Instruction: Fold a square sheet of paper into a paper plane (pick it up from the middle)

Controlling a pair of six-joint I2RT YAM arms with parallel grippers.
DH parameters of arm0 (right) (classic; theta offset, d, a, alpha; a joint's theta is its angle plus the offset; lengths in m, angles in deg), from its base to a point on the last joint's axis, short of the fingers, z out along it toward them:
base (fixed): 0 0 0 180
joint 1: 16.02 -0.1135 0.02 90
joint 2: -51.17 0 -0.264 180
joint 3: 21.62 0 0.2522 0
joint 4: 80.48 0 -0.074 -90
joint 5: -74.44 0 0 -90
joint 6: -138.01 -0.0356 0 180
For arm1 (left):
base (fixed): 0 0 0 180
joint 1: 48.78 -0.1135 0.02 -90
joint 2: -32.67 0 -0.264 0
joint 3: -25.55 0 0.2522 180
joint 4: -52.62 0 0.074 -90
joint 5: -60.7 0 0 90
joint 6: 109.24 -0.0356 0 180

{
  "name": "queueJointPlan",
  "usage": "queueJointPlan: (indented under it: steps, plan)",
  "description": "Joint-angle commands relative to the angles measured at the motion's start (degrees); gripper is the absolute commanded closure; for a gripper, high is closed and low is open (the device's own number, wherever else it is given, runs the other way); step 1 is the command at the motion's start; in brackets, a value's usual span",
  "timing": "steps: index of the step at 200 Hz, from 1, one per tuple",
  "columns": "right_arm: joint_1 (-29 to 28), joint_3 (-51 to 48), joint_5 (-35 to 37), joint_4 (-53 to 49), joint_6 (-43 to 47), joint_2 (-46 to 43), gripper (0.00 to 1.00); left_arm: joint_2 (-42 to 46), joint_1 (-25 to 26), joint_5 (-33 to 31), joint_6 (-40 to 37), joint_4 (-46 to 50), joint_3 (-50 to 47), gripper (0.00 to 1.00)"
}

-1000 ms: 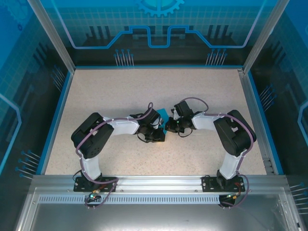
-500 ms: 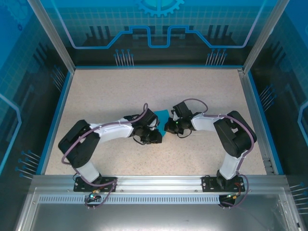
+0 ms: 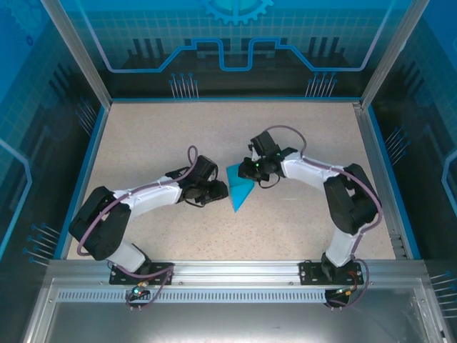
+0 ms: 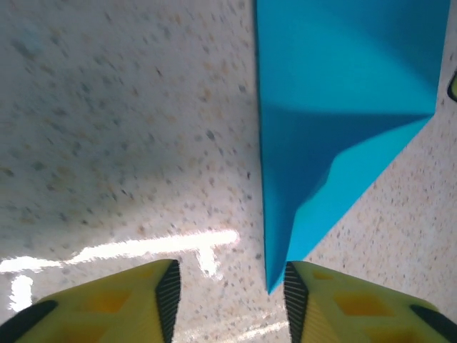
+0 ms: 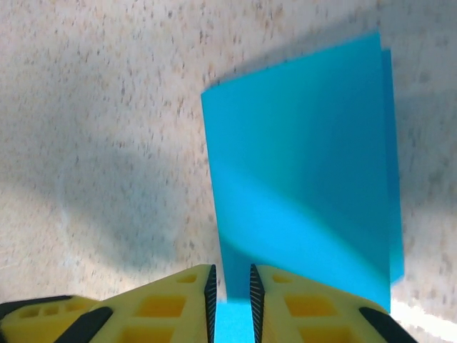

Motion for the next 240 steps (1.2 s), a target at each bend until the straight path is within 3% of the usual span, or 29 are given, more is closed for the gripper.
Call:
queueJointPlan:
  steps: [1, 33, 60, 89, 130, 149, 189, 213, 240]
  plan:
    - [0.7, 6.3, 2.0, -7.8, 5.2, 6.8, 0.76, 2.4, -1.9, -0.7, 0.6, -0.8, -0.5, 0.5]
    - [0.7, 15.2, 1.7, -12.9, 7.2, 14.6, 0.76, 2.4, -4.2, -0.5, -1.5, 1.6, 1.1, 0.38]
    - [1.1, 15.7, 4.6, -15.2, 4.5, 15.9, 0.76, 2.3, -5.3, -0.6, -3.9, 3.4, 2.9, 0.31]
    - [2.9, 8.9, 8.7, -15.9, -2.4, 12.9, 0.76, 2.5, -5.5, 0.0, -5.1, 3.8, 3.7, 0.25]
    - [4.4, -3.5, 13.7, -13.4, -13.1, 3.0, 0.75, 2.9, -5.5, 6.4, -7.4, 1.2, 2.7, 0.21]
    - [4.5, -6.1, 11.6, -9.5, -12.7, -2.2, 0.7, 2.4, -5.4, 11.2, -9.4, -1.6, 2.2, 0.23]
    - [6.4, -12.2, 6.6, -3.7, -10.7, -14.1, 0.47, 0.9, -2.4, 15.9, -14.3, -6.3, 4.0, 0.32]
    - [8.2, -19.6, 2.9, 0.2, -9.9, -20.3, 0.35, -1.2, 0.7, 16.1, -17.6, -9.3, 5.6, 0.42]
    - [10.5, -25.8, -1.5, 3.1, -10.2, -25.0, 0.31, -5.4, 2.1, 21.0, -17.9, -15.1, 6.7, 0.57]
